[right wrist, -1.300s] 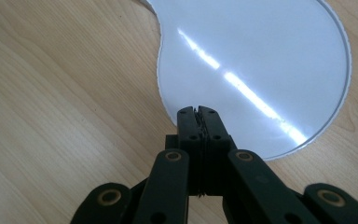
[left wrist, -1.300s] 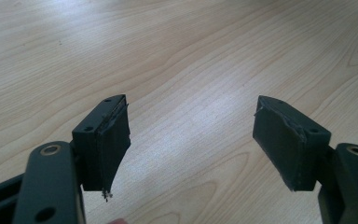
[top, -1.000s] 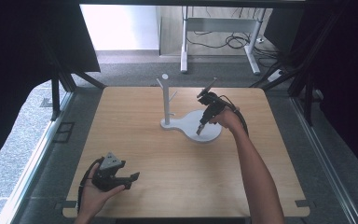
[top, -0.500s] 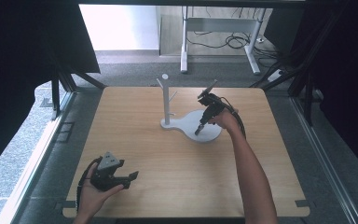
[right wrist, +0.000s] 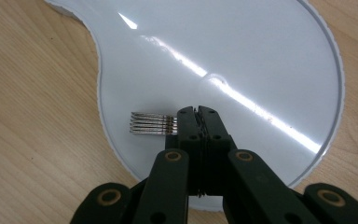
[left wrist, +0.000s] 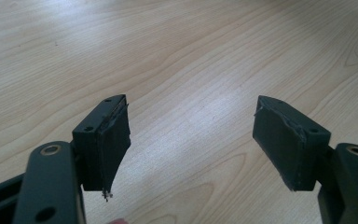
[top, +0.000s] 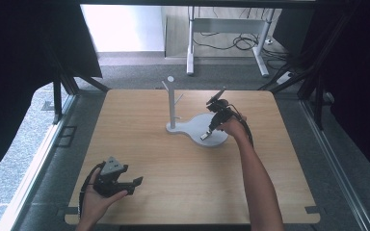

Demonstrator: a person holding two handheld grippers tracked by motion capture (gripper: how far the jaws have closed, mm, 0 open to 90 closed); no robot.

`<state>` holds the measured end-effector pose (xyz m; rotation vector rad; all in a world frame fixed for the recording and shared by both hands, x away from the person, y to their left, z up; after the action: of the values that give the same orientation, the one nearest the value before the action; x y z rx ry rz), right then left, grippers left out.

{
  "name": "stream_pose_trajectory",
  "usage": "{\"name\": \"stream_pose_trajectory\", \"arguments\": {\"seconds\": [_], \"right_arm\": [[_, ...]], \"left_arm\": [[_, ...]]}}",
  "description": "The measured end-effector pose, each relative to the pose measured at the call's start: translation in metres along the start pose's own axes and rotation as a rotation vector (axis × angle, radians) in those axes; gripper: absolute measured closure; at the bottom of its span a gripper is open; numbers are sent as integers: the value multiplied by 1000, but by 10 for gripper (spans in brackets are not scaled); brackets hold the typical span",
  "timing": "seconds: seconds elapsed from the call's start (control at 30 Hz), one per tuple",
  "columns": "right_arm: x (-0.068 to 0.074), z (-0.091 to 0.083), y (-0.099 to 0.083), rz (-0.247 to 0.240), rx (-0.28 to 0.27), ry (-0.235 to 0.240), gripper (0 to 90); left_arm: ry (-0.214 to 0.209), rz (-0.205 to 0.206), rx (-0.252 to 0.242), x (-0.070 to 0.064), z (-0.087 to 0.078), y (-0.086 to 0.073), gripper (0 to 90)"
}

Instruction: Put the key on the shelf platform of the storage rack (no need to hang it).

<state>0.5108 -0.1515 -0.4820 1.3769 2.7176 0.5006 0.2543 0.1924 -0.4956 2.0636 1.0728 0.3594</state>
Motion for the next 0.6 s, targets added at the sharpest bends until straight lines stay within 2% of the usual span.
{"name": "stream_pose_trajectory", "arguments": {"seconds": [0.6], "right_arm": [[1, 16, -1, 2, 5, -15, 868]], "left_arm": [[0, 1, 3, 1, 0, 0, 275]]}}
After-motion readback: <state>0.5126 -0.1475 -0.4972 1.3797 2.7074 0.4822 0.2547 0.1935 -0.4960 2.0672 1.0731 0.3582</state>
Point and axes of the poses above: each handheld gripper's, and its own axes: z roughly forward along the jaws, y roughly out of its top, x roughly to its left, the point moved 2 cm from there along z, roughly forward along the jaws
